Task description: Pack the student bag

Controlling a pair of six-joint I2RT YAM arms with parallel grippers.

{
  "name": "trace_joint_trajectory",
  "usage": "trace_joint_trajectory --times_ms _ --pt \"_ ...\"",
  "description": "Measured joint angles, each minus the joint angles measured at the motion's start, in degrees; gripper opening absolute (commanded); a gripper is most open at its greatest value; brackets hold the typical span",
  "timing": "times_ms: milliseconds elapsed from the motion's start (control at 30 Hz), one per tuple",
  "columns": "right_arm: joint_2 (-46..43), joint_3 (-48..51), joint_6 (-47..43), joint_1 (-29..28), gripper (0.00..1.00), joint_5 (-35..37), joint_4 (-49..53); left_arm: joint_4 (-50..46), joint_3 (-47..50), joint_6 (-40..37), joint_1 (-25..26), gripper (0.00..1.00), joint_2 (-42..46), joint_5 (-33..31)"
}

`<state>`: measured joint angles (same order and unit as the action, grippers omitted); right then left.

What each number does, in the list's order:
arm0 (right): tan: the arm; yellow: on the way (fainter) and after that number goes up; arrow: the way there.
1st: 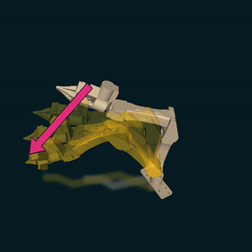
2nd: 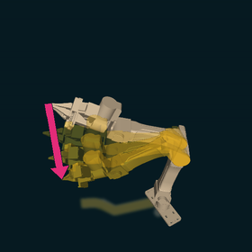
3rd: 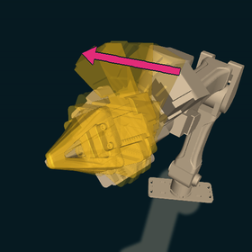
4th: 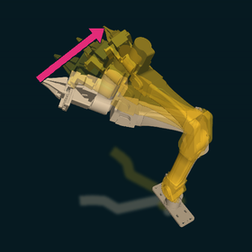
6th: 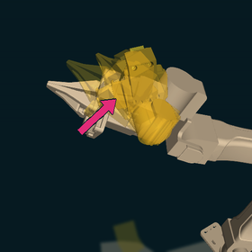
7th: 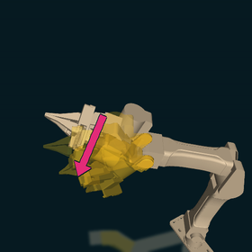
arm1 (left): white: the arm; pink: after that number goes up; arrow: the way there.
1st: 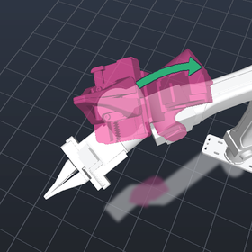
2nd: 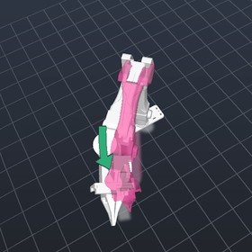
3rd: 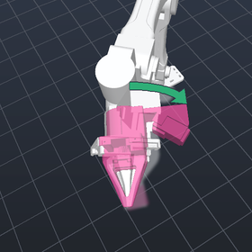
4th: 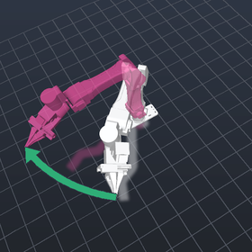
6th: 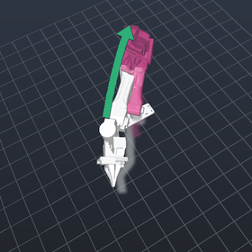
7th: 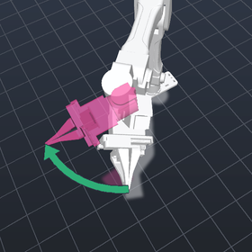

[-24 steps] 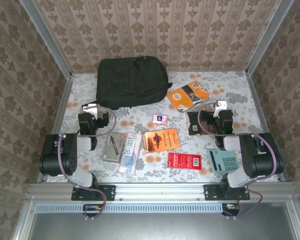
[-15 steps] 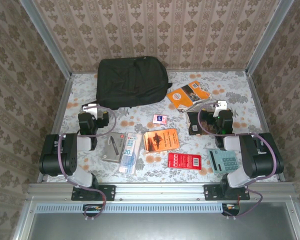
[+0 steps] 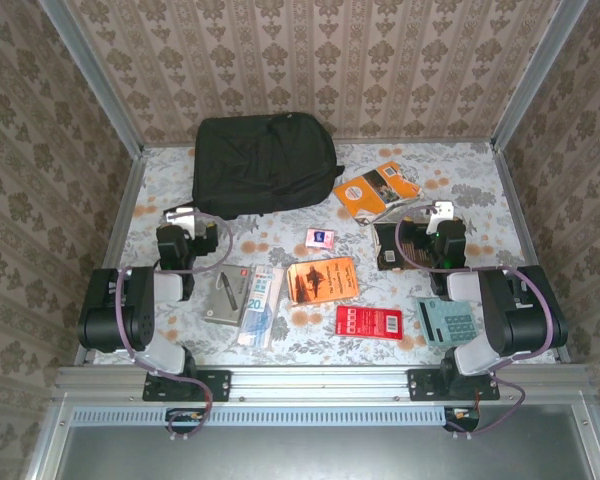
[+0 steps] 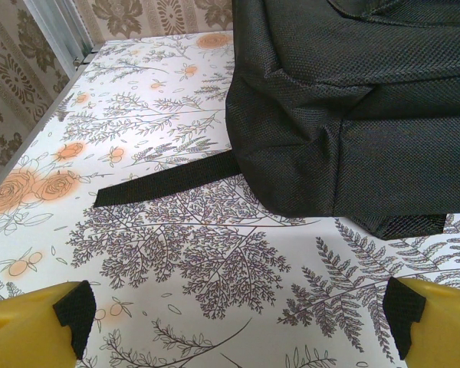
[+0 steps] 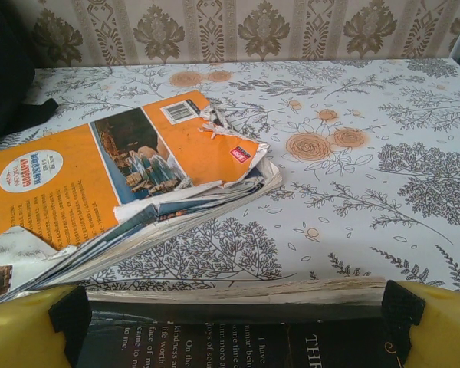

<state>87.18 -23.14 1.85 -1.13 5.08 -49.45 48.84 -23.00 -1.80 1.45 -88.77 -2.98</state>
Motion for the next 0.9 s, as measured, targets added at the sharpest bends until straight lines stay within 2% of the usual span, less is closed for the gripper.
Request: trace_joint_trajectory --times_ms 267,333,433,567,700,800,900 --pt "0.0 0.0 0.0 0.0 1.00 0.0 0.0 -0.2 0.7 0.0 0.6 1.00 1.3 -1.6" --pt "-0.5 0.0 -0.2 -0.3 1.00 0.0 0.9 -2.1 1.8 -0.2 1.9 1.00 5.5 -4.3" --pt "-7.1 -0.7 -0.8 -2.8 1.00 2.3 9.8 -7.0 2.0 -0.7 4.6 1.00 15.8 -7.8" --pt "-21.2 -4.0 -0.2 -7.3 1.00 4.6 18.5 -13.2 0.5 -0.8 10.8 1.00 29.7 -11.7" --pt "-32.3 -8.7 1.7 -12.7 1.00 6.1 25.6 -21.4 -3.7 0.7 17.1 1.00 38.5 -9.6" --pt "-37.1 -13.0 2.4 -18.6 1.00 6.1 32.6 -31.5 -11.2 2.8 23.7 1.00 40.8 -9.0" --pt "-38.1 -20.0 3.0 -23.7 1.00 7.1 41.4 -44.0 -24.1 3.3 34.9 1.00 37.3 -13.4"
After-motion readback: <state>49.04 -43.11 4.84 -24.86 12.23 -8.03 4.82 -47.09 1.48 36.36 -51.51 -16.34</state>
